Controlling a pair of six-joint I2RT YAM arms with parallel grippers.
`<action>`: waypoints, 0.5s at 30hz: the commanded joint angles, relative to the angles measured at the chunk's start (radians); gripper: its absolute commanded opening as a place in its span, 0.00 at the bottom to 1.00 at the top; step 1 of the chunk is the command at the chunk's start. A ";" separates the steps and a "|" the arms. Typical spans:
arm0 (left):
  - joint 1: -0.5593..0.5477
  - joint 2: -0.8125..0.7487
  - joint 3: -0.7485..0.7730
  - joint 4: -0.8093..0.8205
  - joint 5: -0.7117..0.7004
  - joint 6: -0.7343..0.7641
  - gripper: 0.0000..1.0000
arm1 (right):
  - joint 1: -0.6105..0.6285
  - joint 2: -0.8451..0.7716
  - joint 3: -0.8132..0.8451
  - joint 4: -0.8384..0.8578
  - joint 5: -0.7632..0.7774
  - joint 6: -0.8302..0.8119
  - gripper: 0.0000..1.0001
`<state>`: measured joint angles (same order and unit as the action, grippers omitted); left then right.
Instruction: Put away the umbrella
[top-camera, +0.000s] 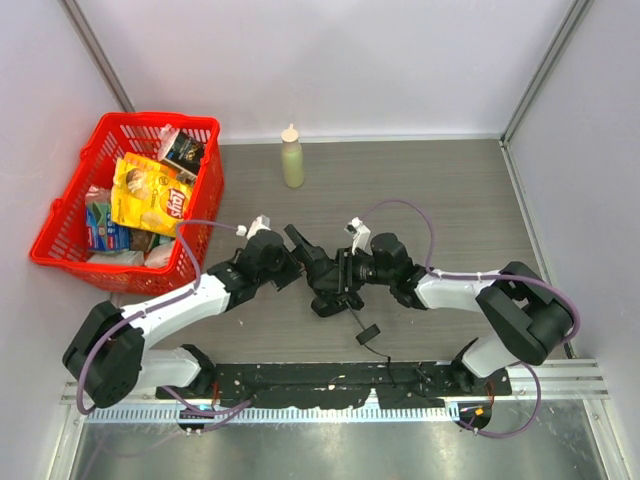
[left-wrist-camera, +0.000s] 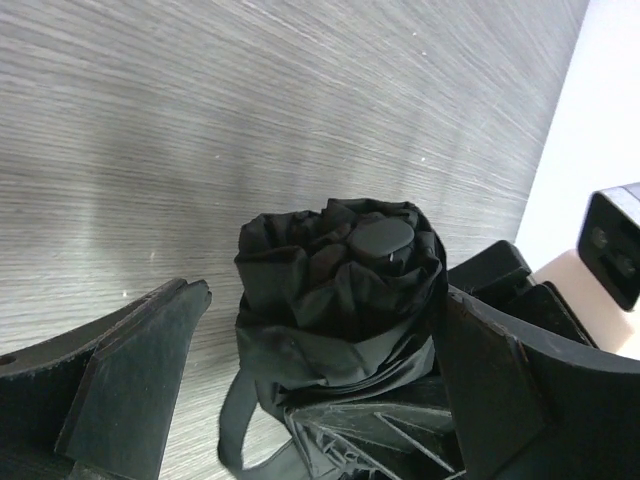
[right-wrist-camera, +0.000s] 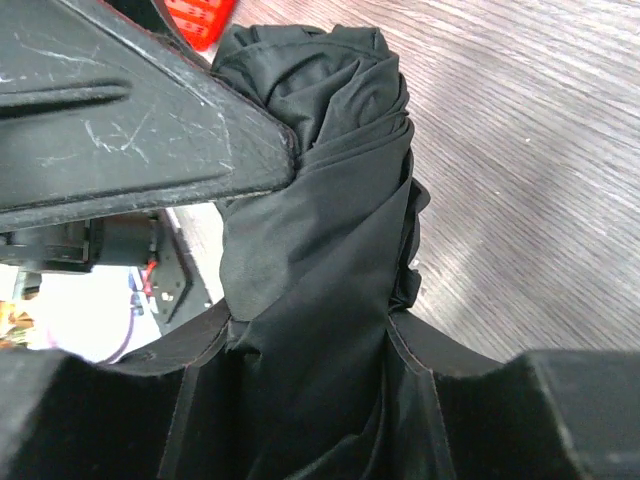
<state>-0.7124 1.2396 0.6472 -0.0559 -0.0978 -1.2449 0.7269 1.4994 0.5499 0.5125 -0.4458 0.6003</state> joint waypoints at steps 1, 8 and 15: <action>-0.005 0.029 0.031 0.089 0.049 -0.014 1.00 | -0.017 -0.028 0.039 0.236 -0.157 0.142 0.01; -0.024 0.098 0.002 0.223 0.093 -0.145 1.00 | -0.015 0.031 0.035 0.478 -0.200 0.321 0.01; -0.024 0.092 0.015 0.205 0.067 -0.137 0.72 | -0.017 0.048 0.021 0.534 -0.212 0.354 0.01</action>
<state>-0.7300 1.3472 0.6510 0.1505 -0.0212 -1.3869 0.7048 1.5738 0.5499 0.8505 -0.6144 0.9199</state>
